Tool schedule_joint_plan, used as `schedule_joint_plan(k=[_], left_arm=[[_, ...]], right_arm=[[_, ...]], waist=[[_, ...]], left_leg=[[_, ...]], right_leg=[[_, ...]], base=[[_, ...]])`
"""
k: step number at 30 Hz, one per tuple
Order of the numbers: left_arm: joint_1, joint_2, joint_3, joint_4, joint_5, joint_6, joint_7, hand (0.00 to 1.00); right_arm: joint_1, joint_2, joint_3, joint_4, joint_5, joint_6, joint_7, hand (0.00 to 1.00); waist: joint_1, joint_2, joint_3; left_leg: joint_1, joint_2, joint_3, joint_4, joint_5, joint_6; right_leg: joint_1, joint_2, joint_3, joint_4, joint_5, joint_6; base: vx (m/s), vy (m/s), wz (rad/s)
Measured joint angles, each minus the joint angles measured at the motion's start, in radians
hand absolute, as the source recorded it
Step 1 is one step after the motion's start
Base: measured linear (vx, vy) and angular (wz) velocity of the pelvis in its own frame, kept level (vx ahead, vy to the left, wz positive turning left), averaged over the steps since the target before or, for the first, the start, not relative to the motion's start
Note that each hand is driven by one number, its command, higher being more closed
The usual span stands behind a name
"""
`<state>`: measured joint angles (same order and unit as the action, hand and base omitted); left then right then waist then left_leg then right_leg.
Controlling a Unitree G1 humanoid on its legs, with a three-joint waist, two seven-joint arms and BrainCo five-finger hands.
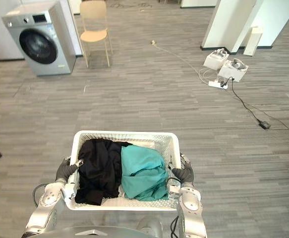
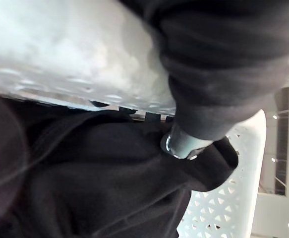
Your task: Pick up the laundry basket with both hands and put the clothes into the washing machine.
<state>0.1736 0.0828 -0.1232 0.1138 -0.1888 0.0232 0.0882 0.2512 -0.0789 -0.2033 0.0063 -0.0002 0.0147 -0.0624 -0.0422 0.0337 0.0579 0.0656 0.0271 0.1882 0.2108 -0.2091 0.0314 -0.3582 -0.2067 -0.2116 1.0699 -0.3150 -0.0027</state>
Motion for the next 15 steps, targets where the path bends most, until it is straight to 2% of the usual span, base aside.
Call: schedule_joint_plan(k=[1,2,3,4,5,6,7,8,9,10,11,12,14,15], left_arm=[[-0.009,0.000,-0.001,-0.013,0.000,-0.003,-0.001,1.00],[-0.033,0.001,-0.003,-0.023,0.000,-0.005,-0.005,1.00],[-0.058,0.004,-0.005,-0.023,0.000,-0.005,-0.008,1.00],[-0.065,0.008,-0.005,-0.022,0.000,-0.006,-0.008,1.00],[-0.066,0.013,-0.008,-0.018,-0.001,-0.007,-0.009,1.00],[-0.064,0.003,-0.006,-0.004,-0.002,-0.007,-0.008,1.00],[-0.059,-0.015,0.004,0.027,-0.002,-0.007,-0.004,1.00],[-0.056,-0.018,0.004,0.039,-0.002,-0.005,-0.002,1.00],[-0.056,-0.024,0.005,0.040,-0.002,-0.004,-0.002,1.00],[-0.055,-0.035,0.008,0.040,-0.002,-0.004,-0.001,1.00],[-0.047,-0.042,0.008,0.041,-0.004,-0.003,0.000,1.00],[-0.029,-0.047,0.007,0.048,-0.012,-0.003,0.002,1.00],[-0.026,-0.047,0.005,0.059,-0.027,-0.003,0.002,1.00],[-0.021,-0.055,0.003,0.056,-0.028,-0.004,0.002,1.00]], right_arm=[[0.001,0.000,-0.002,-0.015,0.000,0.000,0.000,1.00],[0.003,-0.002,-0.009,-0.042,0.000,-0.001,0.000,1.00],[0.003,-0.007,-0.009,-0.051,-0.001,0.000,0.000,1.00],[0.004,-0.008,-0.008,-0.057,-0.001,0.000,0.000,1.00],[0.016,-0.012,-0.002,-0.072,-0.002,-0.003,0.000,1.00],[0.016,-0.013,0.002,-0.067,-0.003,-0.003,0.000,1.00],[0.019,-0.014,0.003,-0.065,-0.004,0.001,-0.002,1.00],[0.026,-0.011,0.003,-0.071,-0.004,0.001,-0.003,1.00],[0.027,-0.015,0.003,-0.076,-0.002,0.001,-0.003,1.00],[0.028,-0.023,0.003,-0.090,-0.002,0.002,-0.005,1.00],[0.030,-0.028,0.003,-0.101,0.000,0.002,-0.010,1.00],[0.032,-0.031,0.003,-0.114,0.002,0.002,-0.017,1.00],[0.037,-0.032,0.003,-0.114,0.003,0.002,-0.028,1.00],[0.039,-0.032,0.003,-0.121,0.006,0.002,-0.034,1.00]], waist=[[-0.008,0.003,0.006],[-0.025,0.010,0.014],[-0.038,0.002,0.013],[-0.045,-0.008,0.015],[-0.060,-0.026,0.015],[-0.064,-0.021,0.016],[-0.054,-0.018,0.012],[-0.056,-0.009,0.015],[-0.058,0.008,0.021],[-0.049,0.032,0.032],[-0.037,0.036,0.032],[-0.025,0.026,0.042],[-0.020,0.006,0.052],[-0.015,-0.002,0.054]], left_leg=[[0.027,0.003,0.002,-0.020,0.000,0.000],[0.065,0.016,0.005,-0.041,-0.014,-0.023],[0.108,0.021,0.013,-0.075,-0.027,-0.043],[0.136,0.016,0.014,-0.096,-0.037,-0.055],[0.206,0.022,-0.002,-0.117,-0.081,-0.096],[0.238,0.036,-0.008,-0.112,-0.094,-0.107],[0.230,0.071,-0.003,0.003,-0.095,-0.093],[0.152,0.129,-0.001,0.238,-0.082,-0.067],[0.093,0.179,0.000,0.401,-0.043,-0.059],[-0.027,0.280,-0.002,0.683,0.121,-0.048],[-0.096,0.338,0.007,0.883,0.174,-0.040],[-0.171,0.376,0.005,1.104,0.173,-0.022],[-0.229,0.377,0.034,1.181,0.144,0.012],[-0.268,0.374,0.058,1.176,0.118,0.016]], right_leg=[[-0.038,0.002,-0.011,-0.076,-0.003,0.000],[-0.102,0.004,-0.023,-0.264,0.015,0.003],[-0.130,0.003,-0.011,-0.522,0.094,0.012],[-0.127,0.003,-0.002,-0.640,0.140,0.019],[-0.134,0.009,0.048,-0.688,0.205,0.036],[-0.139,0.033,0.071,-0.634,0.242,0.035],[-0.143,0.059,0.096,-0.545,0.257,0.027],[-0.123,0.075,0.070,-0.500,0.244,0.002],[-0.104,0.092,0.054,-0.486,0.210,-0.011],[-0.060,0.133,0.030,-0.466,0.160,-0.046],[-0.024,0.163,0.026,-0.456,0.128,-0.069],[0.076,0.191,0.021,-0.473,0.083,-0.091],[0.183,0.198,0.027,-0.526,0.051,-0.094],[0.234,0.204,0.035,-0.566,0.035,-0.092]], base=[[0.59,-0.076,0.20],[0.58,-0.126,0.30],[0.57,-0.157,0.35],[0.62,-0.200,0.42],[0.55,-0.199,0.28],[0.74,-0.310,0.09],[0.75,-0.395,-0.11],[0.71,-0.398,-0.09],[0.72,-0.384,-0.01],[0.58,-0.265,-0.20],[0.85,-0.337,-0.39],[0.68,-0.238,-0.36],[0.61,-0.195,-0.09],[0.56,-0.152,0.00]])
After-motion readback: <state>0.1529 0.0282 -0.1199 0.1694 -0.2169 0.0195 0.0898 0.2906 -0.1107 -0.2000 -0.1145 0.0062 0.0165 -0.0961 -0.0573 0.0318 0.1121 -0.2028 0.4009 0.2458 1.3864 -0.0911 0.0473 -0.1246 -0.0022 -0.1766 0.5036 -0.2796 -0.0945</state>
